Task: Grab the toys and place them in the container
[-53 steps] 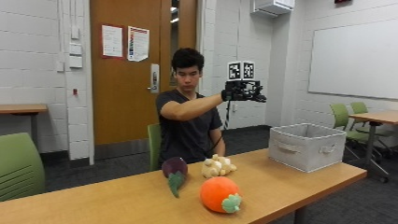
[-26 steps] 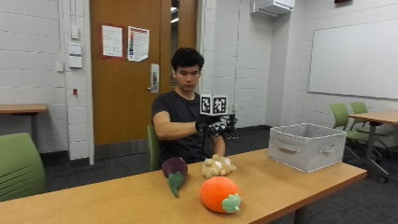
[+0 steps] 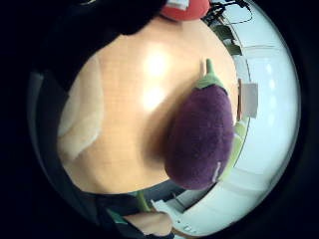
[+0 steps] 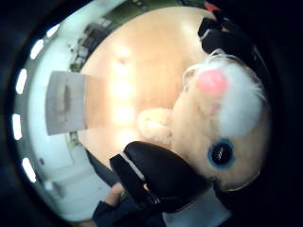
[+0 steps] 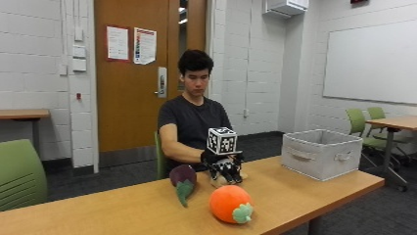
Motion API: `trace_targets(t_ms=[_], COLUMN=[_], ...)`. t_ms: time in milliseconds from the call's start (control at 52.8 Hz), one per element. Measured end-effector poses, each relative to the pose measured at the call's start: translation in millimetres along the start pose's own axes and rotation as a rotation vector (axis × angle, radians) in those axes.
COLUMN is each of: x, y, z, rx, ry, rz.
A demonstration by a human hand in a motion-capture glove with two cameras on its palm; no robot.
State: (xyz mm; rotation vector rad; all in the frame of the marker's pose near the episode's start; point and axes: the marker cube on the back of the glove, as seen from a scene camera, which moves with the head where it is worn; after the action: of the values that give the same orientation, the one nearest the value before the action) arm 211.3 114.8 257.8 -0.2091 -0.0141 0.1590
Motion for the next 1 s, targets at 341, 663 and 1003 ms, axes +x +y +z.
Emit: trace_targets(t_ms=[341, 663, 1003], x=[8, 30, -21], y=[1, -14, -47], z=[0, -12, -133], rx=[-0.099, -0.073, 0.057], ry=[0.008, 0.028, -0.037], rz=[0.04, 0.07, 0.066])
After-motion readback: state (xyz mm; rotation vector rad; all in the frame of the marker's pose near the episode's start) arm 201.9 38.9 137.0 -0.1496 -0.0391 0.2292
